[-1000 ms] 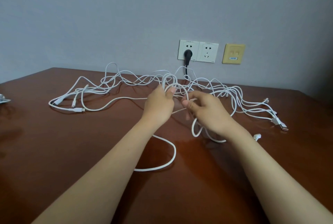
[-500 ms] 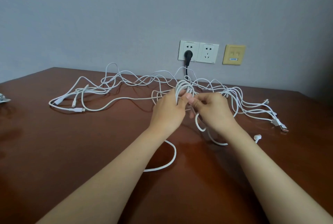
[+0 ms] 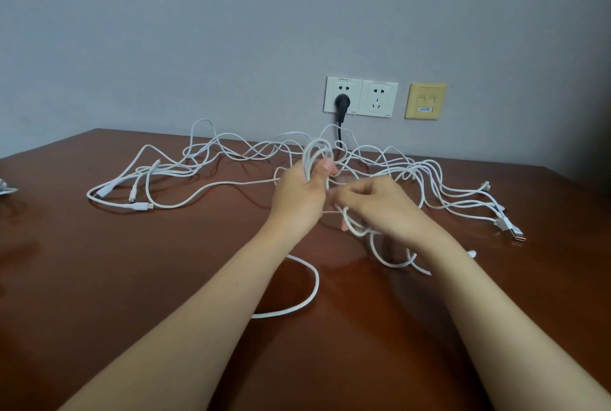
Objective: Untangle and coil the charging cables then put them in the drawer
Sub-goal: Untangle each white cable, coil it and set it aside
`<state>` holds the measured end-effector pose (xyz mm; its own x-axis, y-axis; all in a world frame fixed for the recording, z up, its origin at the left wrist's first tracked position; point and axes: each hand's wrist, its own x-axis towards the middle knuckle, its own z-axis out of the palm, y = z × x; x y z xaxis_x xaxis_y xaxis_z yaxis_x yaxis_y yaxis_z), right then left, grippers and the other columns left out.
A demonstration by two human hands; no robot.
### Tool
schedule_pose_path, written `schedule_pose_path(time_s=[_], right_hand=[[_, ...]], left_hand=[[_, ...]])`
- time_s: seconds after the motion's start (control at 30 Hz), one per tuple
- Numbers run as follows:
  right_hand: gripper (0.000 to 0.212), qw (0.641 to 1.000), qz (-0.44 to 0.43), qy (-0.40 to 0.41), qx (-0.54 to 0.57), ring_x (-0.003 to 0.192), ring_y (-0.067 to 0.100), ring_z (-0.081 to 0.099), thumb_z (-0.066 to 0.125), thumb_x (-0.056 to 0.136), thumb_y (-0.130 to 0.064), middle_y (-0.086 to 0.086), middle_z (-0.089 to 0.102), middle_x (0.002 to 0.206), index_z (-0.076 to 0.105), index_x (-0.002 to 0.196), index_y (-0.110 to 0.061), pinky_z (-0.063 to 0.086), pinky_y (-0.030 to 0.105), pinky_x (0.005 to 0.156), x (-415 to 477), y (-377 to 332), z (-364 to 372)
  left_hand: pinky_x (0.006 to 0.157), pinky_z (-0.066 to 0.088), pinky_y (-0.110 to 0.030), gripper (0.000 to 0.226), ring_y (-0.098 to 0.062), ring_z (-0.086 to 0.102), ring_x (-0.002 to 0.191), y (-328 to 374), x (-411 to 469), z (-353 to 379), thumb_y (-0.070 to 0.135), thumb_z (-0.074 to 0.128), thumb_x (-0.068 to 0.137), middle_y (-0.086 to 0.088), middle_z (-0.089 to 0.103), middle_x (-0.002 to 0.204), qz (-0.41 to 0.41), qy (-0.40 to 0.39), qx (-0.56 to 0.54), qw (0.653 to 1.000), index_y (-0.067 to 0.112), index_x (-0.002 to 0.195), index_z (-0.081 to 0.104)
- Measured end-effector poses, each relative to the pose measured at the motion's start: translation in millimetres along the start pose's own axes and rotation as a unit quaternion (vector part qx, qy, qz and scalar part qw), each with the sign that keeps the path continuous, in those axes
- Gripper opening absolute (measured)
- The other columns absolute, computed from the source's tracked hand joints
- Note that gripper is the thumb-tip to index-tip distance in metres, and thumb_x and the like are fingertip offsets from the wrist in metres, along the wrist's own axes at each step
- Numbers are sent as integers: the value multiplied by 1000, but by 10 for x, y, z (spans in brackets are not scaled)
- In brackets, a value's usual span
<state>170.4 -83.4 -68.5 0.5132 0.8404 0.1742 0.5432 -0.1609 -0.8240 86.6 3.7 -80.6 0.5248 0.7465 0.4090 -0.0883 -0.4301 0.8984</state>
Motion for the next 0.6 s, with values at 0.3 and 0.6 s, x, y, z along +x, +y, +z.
schedule_pose_path(time_s=[0.3, 0.6], right_hand=[[27, 994, -30, -83, -58, 56, 5, 54, 55, 77, 5, -2, 65, 63, 69, 86, -16, 38, 10, 54, -54, -100, -81], [13, 978, -35, -56, -195, 67, 7, 56, 59, 82, -13, -6, 60, 78, 65, 91, -21, 41, 17, 59, -82, -107, -41]], left_hand=[[31, 32, -11, 30, -12, 42, 46, 9, 128, -135, 29, 39, 100, 0, 41, 60, -72, 113, -76, 988, 23, 74, 55], [36, 29, -15, 31, -9, 35, 38, -33, 138, -136, 31, 38, 100, 1, 38, 60, -106, 114, -132, 979, 27, 73, 54]])
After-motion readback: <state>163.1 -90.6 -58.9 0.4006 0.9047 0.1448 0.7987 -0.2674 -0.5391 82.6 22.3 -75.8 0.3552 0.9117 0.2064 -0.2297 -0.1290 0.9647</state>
